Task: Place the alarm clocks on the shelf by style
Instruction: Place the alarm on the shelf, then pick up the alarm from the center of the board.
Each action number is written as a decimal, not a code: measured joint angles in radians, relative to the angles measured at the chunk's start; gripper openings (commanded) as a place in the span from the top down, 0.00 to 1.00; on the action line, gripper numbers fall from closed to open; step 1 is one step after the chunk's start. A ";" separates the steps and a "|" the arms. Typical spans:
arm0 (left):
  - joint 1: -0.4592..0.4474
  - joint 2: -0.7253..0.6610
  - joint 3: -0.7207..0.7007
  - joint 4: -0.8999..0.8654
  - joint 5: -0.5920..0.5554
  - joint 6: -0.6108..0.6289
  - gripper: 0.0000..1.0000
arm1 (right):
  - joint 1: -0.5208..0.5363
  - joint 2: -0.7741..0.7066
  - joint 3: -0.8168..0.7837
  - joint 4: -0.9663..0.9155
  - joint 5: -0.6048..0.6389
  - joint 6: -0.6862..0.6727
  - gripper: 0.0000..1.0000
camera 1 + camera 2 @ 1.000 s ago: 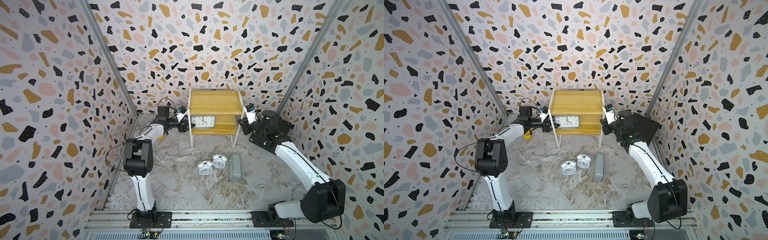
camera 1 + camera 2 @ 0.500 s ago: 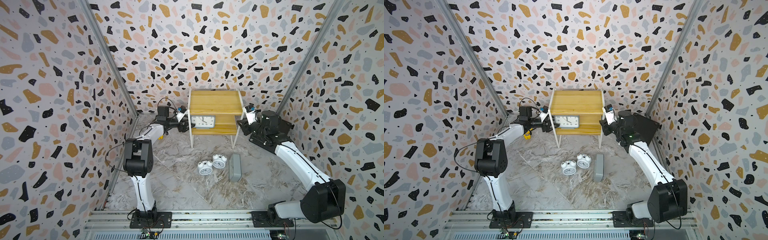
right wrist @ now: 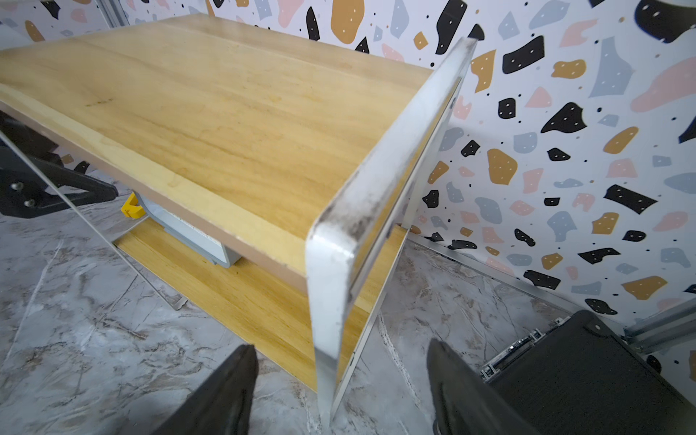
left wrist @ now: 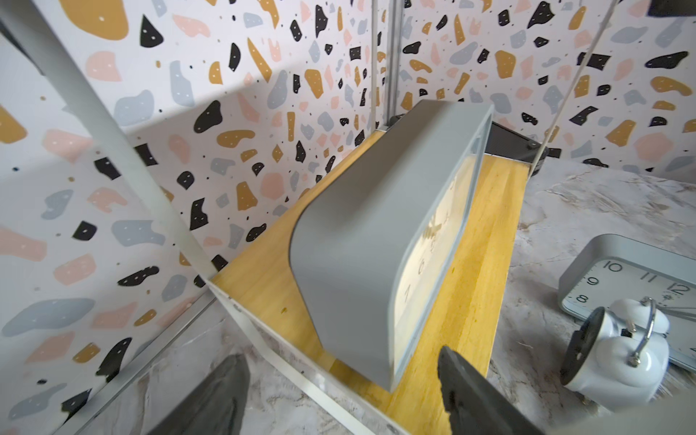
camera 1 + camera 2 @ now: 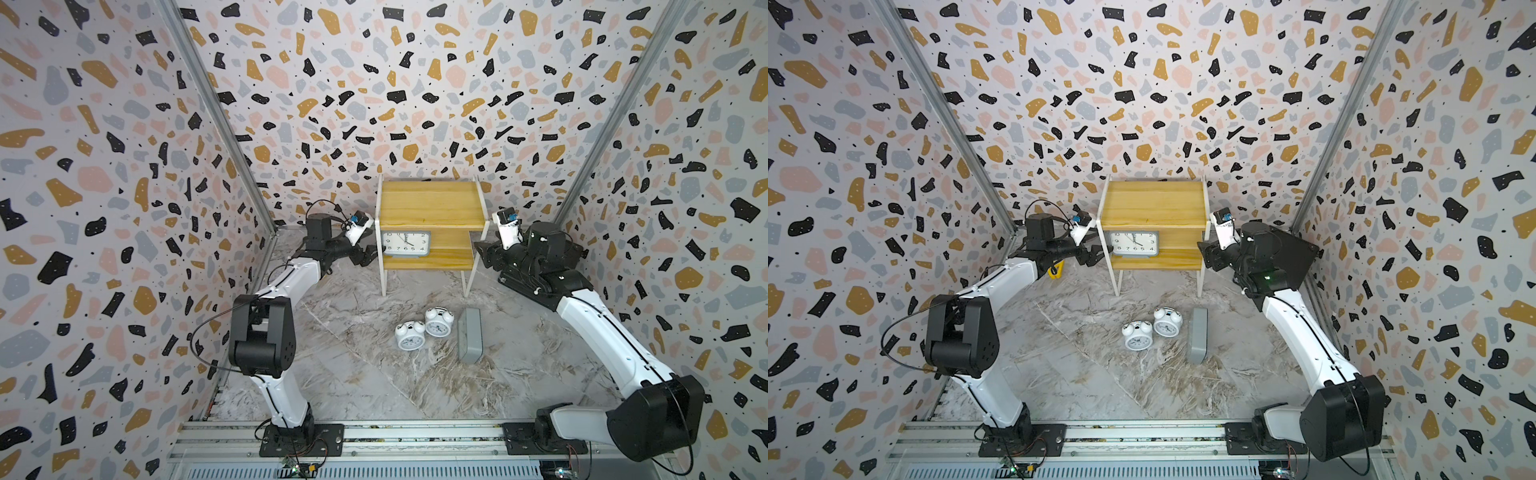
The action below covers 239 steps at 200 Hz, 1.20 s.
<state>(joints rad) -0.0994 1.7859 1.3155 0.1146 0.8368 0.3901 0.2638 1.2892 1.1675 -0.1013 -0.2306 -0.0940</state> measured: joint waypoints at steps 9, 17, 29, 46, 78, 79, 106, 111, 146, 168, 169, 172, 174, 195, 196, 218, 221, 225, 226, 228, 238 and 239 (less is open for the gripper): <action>0.000 -0.016 -0.023 0.013 -0.024 -0.012 0.18 | 0.000 -0.014 -0.011 -0.002 0.005 0.002 0.22; 0.000 -0.027 -0.043 0.023 -0.045 -0.019 0.18 | 0.000 -0.029 -0.024 -0.004 0.012 0.004 0.22; 0.003 -0.055 -0.081 0.035 -0.080 -0.033 0.18 | 0.000 -0.050 -0.043 -0.011 0.028 0.011 0.22; 0.005 -0.099 -0.136 0.049 -0.126 -0.051 0.18 | 0.000 -0.079 -0.061 -0.040 0.052 0.021 0.22; 0.008 -0.216 -0.258 0.097 -0.245 -0.125 0.18 | 0.000 -0.139 -0.092 -0.098 0.098 0.060 0.22; 0.008 -0.219 -0.261 0.097 -0.248 -0.127 0.18 | 0.000 -0.142 -0.094 -0.101 0.100 0.061 0.22; 0.008 -0.351 -0.361 0.136 -0.352 -0.234 0.19 | 0.000 -0.210 -0.149 -0.147 0.138 0.128 0.22; 0.008 -0.377 -0.379 0.143 -0.369 -0.259 0.20 | 0.000 -0.223 -0.160 -0.156 0.140 0.141 0.22; -0.011 -0.555 -0.479 0.140 -0.490 -0.440 0.21 | 0.000 -0.298 -0.209 -0.253 0.127 0.223 0.22; -0.032 -0.676 -0.525 0.084 -0.533 -0.539 0.20 | 0.006 -0.345 -0.244 -0.301 0.123 0.266 0.22; -0.033 -0.679 -0.526 0.082 -0.534 -0.541 0.20 | 0.007 -0.349 -0.248 -0.302 0.122 0.268 0.22; -0.035 -0.697 -0.531 0.070 -0.537 -0.554 0.20 | 0.008 -0.357 -0.256 -0.307 0.123 0.273 0.22; -0.035 -0.705 -0.534 0.064 -0.537 -0.559 0.20 | 0.009 -0.362 -0.261 -0.310 0.123 0.275 0.22; -0.042 -0.800 -0.558 -0.012 -0.536 -0.617 0.20 | 0.021 -0.419 -0.328 -0.354 0.122 0.308 0.21; -0.043 -0.801 -0.558 -0.015 -0.536 -0.618 0.20 | 0.022 -0.422 -0.332 -0.358 0.123 0.311 0.21; -0.042 -0.859 -0.563 -0.095 -0.514 -0.650 0.20 | 0.049 -0.444 -0.369 -0.410 0.128 0.338 0.19; -0.042 -0.866 -0.564 -0.106 -0.508 -0.653 0.20 | 0.056 -0.446 -0.373 -0.415 0.129 0.342 0.19; -0.042 -0.874 -0.566 -0.119 -0.502 -0.657 0.20 | 0.063 -0.447 -0.377 -0.419 0.132 0.345 0.19; -0.042 -0.875 -0.566 -0.121 -0.501 -0.657 0.20 | 0.066 -0.448 -0.380 -0.421 0.133 0.347 0.19; -0.043 -0.879 -0.568 -0.128 -0.498 -0.658 0.20 | 0.071 -0.450 -0.383 -0.423 0.134 0.351 0.18; -0.042 -0.893 -0.571 -0.161 -0.482 -0.662 0.20 | 0.095 -0.459 -0.402 -0.430 0.142 0.364 0.18; -0.042 -0.894 -0.571 -0.163 -0.481 -0.662 0.20 | 0.097 -0.460 -0.404 -0.430 0.142 0.364 0.18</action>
<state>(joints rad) -0.1417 0.8917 0.7448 -0.0479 0.3557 -0.2722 0.3603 0.8291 0.7639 -0.5316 -0.0883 0.2703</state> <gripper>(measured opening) 0.799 0.817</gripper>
